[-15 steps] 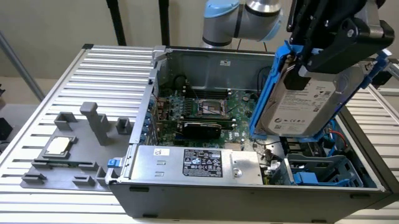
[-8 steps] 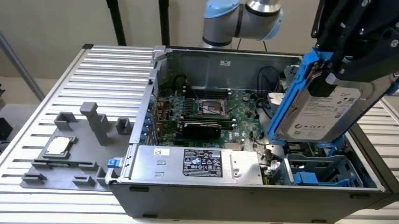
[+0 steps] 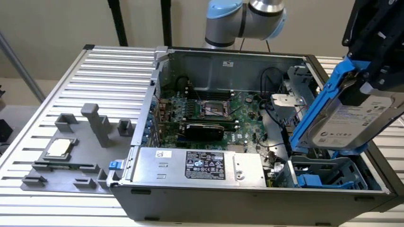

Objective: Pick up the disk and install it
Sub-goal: 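Pick up the disk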

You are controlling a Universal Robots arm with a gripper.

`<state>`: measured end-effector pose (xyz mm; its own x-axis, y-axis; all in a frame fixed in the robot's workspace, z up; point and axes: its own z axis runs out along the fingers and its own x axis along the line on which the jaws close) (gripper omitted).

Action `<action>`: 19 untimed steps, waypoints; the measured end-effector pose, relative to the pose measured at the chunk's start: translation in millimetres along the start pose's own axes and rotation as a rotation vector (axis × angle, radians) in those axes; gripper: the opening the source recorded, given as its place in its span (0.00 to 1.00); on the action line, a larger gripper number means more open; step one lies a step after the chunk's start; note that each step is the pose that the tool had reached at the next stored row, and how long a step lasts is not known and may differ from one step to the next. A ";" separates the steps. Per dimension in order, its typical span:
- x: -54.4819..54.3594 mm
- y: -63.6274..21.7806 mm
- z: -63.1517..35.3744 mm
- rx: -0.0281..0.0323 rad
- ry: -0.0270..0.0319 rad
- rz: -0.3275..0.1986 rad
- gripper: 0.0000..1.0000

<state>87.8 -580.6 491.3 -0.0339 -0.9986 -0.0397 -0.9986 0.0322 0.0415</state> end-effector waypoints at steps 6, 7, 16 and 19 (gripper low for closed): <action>0.2 -17.4 5.1 -0.0035 0.0005 -0.002 0.00; 0.2 -17.4 5.1 -0.0035 0.0007 -0.002 0.00; 0.2 -17.6 5.3 -0.0036 -0.0002 -0.002 0.00; 0.2 -17.6 5.3 -0.0036 -0.0001 -0.002 0.00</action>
<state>105.2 -581.1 485.4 -0.0317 -0.9987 -0.0400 -0.9985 0.0299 0.0450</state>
